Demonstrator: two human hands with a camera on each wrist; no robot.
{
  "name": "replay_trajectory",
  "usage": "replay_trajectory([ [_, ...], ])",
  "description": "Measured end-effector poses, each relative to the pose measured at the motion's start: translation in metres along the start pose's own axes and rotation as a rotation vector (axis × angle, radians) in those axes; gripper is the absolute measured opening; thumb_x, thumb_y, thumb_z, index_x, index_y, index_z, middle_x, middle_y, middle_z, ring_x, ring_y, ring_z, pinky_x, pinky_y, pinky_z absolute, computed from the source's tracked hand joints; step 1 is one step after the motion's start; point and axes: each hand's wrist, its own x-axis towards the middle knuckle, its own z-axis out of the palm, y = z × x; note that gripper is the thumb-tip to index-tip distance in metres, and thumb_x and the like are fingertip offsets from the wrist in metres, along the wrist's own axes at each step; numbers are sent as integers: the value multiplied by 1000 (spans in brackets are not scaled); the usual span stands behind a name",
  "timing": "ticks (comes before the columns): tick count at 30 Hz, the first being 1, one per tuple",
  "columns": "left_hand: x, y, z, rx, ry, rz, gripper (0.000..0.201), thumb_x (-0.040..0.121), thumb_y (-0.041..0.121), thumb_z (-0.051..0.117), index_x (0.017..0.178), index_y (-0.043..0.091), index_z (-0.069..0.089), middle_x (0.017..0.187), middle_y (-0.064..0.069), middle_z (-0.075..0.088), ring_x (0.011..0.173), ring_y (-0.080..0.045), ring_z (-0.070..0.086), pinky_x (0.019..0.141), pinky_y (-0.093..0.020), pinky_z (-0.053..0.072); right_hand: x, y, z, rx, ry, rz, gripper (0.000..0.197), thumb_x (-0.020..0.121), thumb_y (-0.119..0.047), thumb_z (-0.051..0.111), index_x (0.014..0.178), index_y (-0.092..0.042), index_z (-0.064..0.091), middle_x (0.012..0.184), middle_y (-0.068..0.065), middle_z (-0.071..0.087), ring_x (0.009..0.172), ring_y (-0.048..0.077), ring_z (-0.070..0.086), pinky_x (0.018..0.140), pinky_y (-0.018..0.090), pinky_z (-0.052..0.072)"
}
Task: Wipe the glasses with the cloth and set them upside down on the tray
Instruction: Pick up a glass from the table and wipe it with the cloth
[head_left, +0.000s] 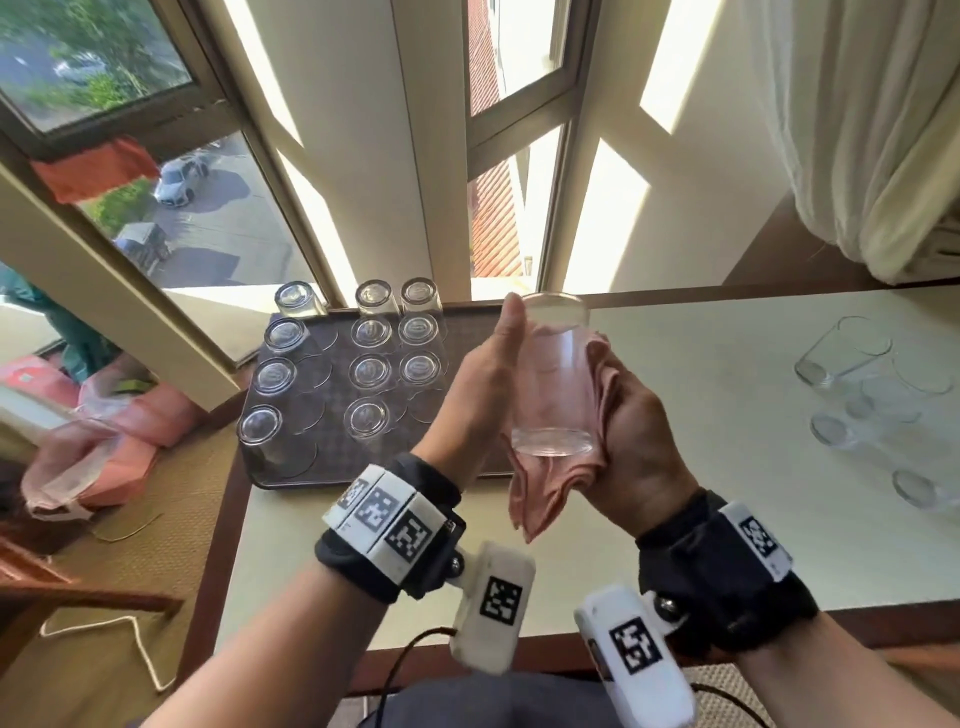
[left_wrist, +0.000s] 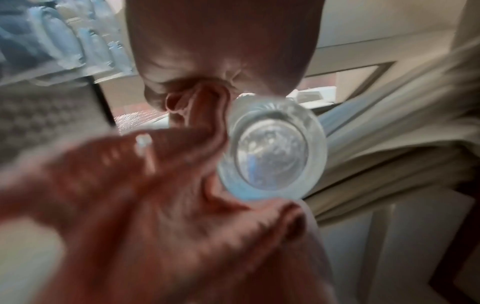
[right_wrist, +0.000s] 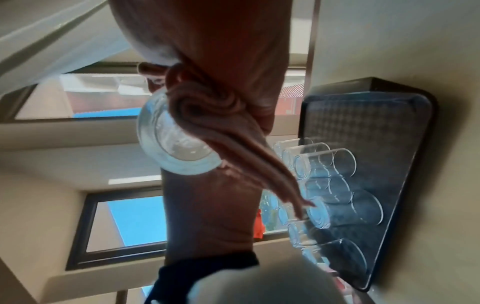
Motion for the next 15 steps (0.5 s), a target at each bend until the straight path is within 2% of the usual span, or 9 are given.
replay_trajectory([
  [2, 6, 4, 0, 102, 43, 73, 69, 91, 76, 38, 114, 17, 66, 100, 6, 77, 93, -10, 73, 82, -33, 60, 1, -3, 3, -59, 40, -43, 49, 105, -44, 30, 135, -14, 55, 129, 16, 65, 110, 33, 67, 87, 47, 57],
  [3, 8, 3, 2, 120, 57, 88, 84, 83, 82, 43, 127, 13, 59, 113, -3, 74, 100, -17, 71, 86, -39, 59, 3, -3, 5, -158, 65, -109, 47, 106, -42, 29, 136, -15, 54, 129, 16, 65, 111, 34, 67, 86, 48, 57],
  [4, 7, 3, 7, 107, 74, 90, 92, 79, 81, 47, 136, 10, 50, 121, -9, 69, 102, -20, 70, 86, -39, 58, 5, -3, 9, -262, 74, -177, 44, 107, -39, 29, 136, -13, 51, 128, 17, 65, 111, 34, 66, 85, 48, 57],
  [5, 5, 3, 12, 92, 82, 112, 93, 77, 78, 50, 139, 10, 44, 123, -10, 67, 103, -19, 69, 85, -37, 58, 8, -2, 10, -340, 74, -242, 42, 108, -35, 28, 135, -11, 49, 127, 17, 65, 112, 33, 66, 84, 46, 58],
  [7, 1, 3, 19, 114, 106, 144, 75, 86, 70, 51, 132, 11, 46, 115, -2, 67, 102, -17, 69, 83, -33, 57, 11, -2, 11, -314, 24, -233, 42, 108, -32, 28, 136, -8, 47, 128, 17, 64, 115, 33, 65, 83, 42, 59],
  [9, 2, 5, 16, 51, 73, 99, 48, 102, 54, 43, 118, 11, 56, 99, 0, 69, 88, -16, 70, 76, -30, 57, 11, -5, 10, -167, -6, -113, 46, 105, -38, 32, 137, -11, 50, 128, 17, 65, 113, 32, 66, 84, 41, 59],
  [11, 8, 4, 6, -27, -18, 19, 44, 105, 48, 31, 109, 18, 63, 90, 4, 74, 84, -13, 73, 77, -29, 60, 12, -7, 1, 8, -37, -7, 51, 101, -43, 36, 135, -11, 56, 123, 16, 67, 109, 32, 66, 93, 45, 56],
  [13, 12, 5, -2, 54, -30, 45, 53, 103, 55, 29, 119, 16, 62, 101, 1, 75, 96, -13, 73, 83, -32, 60, 16, -6, -5, -21, -7, -30, 49, 103, -45, 35, 132, -12, 59, 123, 17, 66, 112, 34, 63, 99, 50, 49],
  [15, 15, 1, -3, 205, 51, 111, 68, 98, 63, 39, 137, 9, 52, 120, -8, 70, 112, -26, 68, 94, -44, 56, 22, -3, -9, -330, 74, -180, 45, 104, -47, 36, 134, -19, 57, 127, 16, 65, 115, 37, 62, 94, 51, 50],
])
